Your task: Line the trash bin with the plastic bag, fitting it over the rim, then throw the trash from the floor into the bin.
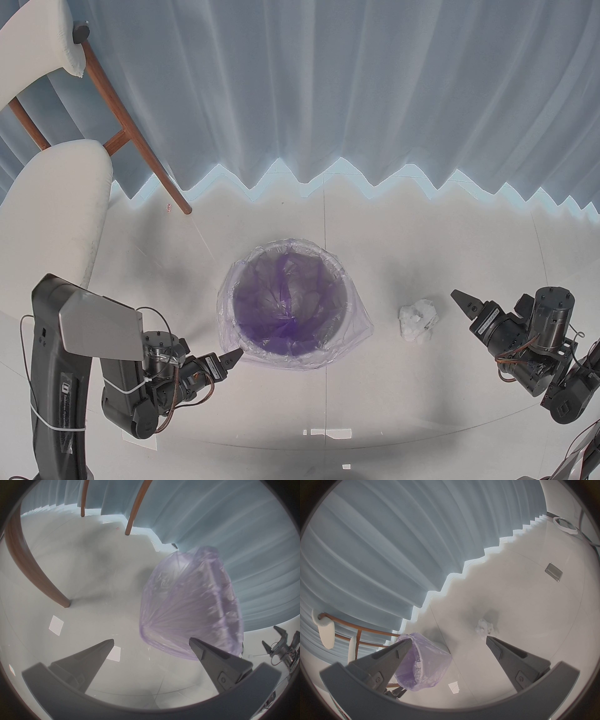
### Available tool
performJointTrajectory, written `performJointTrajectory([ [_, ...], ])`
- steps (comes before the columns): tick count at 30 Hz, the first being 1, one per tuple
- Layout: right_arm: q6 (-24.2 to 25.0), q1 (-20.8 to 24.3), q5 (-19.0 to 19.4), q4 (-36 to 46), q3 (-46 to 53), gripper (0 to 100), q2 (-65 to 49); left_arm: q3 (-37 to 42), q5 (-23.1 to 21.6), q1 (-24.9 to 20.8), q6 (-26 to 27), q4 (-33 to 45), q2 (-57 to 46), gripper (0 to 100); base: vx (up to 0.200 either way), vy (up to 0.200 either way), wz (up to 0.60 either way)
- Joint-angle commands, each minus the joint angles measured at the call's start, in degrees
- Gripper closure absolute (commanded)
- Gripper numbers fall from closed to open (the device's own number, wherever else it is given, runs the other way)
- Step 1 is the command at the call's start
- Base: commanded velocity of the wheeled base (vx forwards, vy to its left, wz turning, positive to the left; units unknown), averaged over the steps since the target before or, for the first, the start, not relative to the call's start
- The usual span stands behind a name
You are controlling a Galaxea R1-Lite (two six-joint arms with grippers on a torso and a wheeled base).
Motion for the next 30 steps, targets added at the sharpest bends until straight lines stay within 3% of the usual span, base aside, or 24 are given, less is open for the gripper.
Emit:
performJointTrajectory([
  [1, -0.04, 0.18, 0.01, -0.09, 2.03, 0, 0.38, 6.31, -0.78, 0.26, -0.05, -0.01, -11.2, 0, 0.0, 0.0, 0.0],
  [7, 0.13, 0.71, -0.08, -0.18, 2.73, 0, 1.61, 14.66, -0.78, 0.53, -0.14, -0.01, -22.01, 0, 0.0, 0.0, 0.0],
  [16, -0.22, 5.54, 0.01, -1.23, 3.43, 0, 8.47, 22.57, -0.69, 3.08, -0.23, -0.01, -37.83, 0, 0.0, 0.0, 0.0],
  [21, -1.54, 5.37, 0.09, -8.26, 2.64, 0, 16.55, 24.77, -0.6, 6.42, -0.84, 0.08, -44.07, 0, 0.0, 0.0, 0.0],
  [25, -4.88, 5.02, 0.62, -19.16, 1.06, 0, 28.24, 24.86, 0.1, 6.94, -2.25, 0.16, -51.36, 0, 0.0, 0.0, 0.0],
  [30, -6.11, 4.66, 2.29, -18.19, -7.11, 0, 33.95, 24.86, 0.89, 6.94, -1.9, 0.95, -55.49, 0, 0.0, 0.0, 0.0],
])
